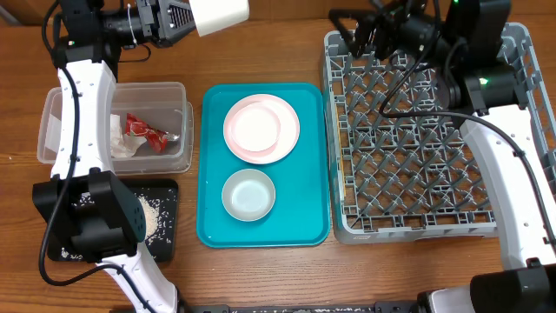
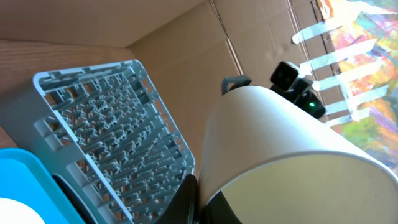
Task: Sort waste into correct bins and load items into the dishwasher
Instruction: 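Raise the right gripper and grasp the paper cup from the left gripper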
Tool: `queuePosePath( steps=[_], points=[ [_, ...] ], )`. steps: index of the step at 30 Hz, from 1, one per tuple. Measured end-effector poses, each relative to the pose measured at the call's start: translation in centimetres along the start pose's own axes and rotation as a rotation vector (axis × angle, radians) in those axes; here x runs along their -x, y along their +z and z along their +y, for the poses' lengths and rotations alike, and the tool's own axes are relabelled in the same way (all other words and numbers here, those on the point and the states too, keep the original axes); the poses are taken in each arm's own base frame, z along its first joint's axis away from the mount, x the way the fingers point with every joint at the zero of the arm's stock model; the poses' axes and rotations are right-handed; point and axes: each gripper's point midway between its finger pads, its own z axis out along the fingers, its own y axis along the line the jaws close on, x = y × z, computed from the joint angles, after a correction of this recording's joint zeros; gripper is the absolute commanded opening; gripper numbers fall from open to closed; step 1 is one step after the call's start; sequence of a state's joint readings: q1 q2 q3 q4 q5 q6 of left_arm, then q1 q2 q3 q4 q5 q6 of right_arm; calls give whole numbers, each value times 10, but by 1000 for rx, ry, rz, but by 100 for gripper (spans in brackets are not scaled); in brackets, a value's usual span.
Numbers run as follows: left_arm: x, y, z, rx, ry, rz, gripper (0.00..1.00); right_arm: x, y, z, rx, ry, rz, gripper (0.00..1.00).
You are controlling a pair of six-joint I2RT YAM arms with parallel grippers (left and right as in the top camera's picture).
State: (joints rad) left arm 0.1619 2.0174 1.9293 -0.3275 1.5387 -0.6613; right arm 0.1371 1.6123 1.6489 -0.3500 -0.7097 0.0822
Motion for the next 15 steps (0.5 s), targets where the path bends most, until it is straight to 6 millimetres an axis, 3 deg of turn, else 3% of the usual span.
queuePosePath(
  steps=[4,15],
  points=[
    [-3,6,-2,-13,-14,17,4,-15,-1,15,95,78,63,100],
    [-20,54,-19,-75,63,115,4,-24,-1,43,301,103,105,100]
  ],
)
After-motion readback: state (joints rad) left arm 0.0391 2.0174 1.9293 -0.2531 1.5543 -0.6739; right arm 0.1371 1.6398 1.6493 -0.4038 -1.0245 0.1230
